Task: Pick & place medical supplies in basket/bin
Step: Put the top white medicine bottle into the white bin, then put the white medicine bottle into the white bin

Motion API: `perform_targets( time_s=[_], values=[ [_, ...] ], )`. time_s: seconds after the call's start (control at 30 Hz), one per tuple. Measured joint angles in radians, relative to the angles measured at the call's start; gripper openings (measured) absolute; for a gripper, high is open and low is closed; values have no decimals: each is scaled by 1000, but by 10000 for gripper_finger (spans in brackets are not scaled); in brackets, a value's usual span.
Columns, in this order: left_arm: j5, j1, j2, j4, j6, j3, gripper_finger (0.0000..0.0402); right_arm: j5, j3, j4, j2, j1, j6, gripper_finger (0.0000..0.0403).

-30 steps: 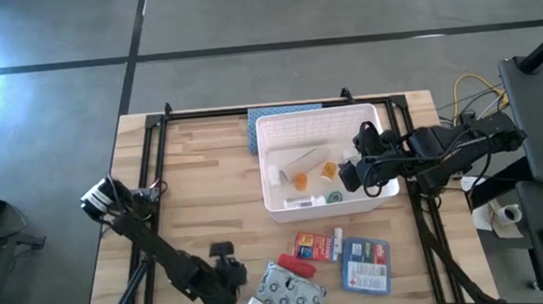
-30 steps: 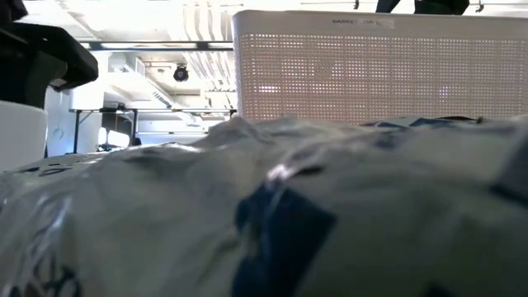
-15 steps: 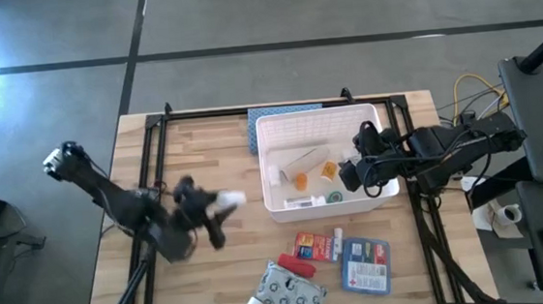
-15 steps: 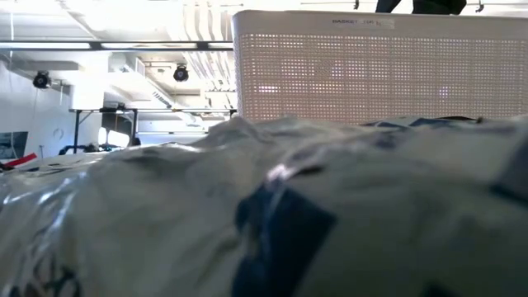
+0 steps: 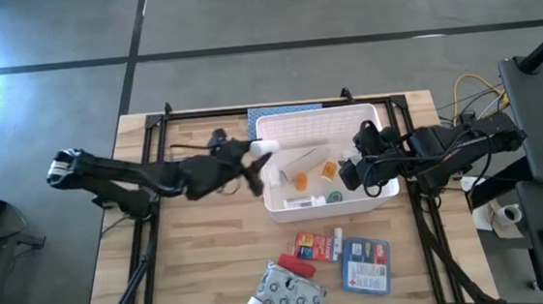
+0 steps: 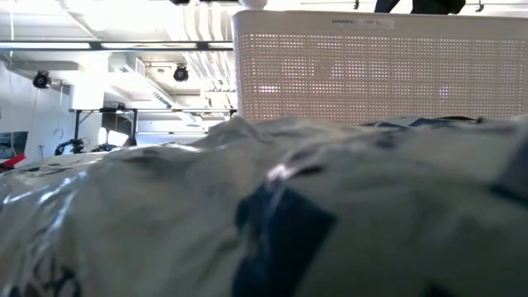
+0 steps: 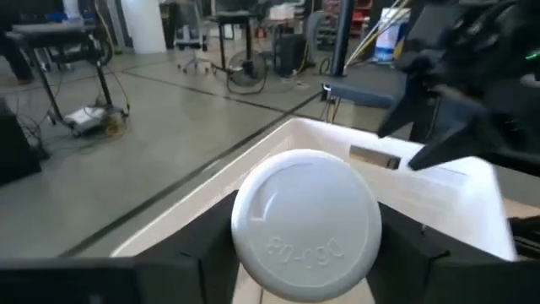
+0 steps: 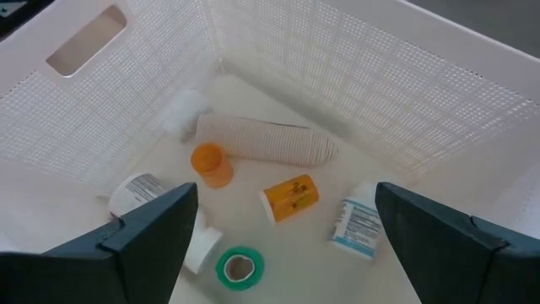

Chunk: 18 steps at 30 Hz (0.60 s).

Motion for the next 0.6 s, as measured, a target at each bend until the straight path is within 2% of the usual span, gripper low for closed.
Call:
perform_targets(
  time_s=[0.2,0.3,0.37,0.43,0.6],
  values=[
    [34,32,88,0,13,72,278,-25,0,-2,-4,10,6,352],
    [40,4,81,-91,69,125,299,-29,0,-18,-4,17,14,352],
    [61,-31,62,-213,77,176,302,-29,0,-31,-4,18,27,352],
    [88,-78,44,-394,21,236,303,-29,0,-35,-4,18,27,352],
    [145,-207,41,-836,-342,376,304,0,0,-39,-3,17,27,352]
  ],
)
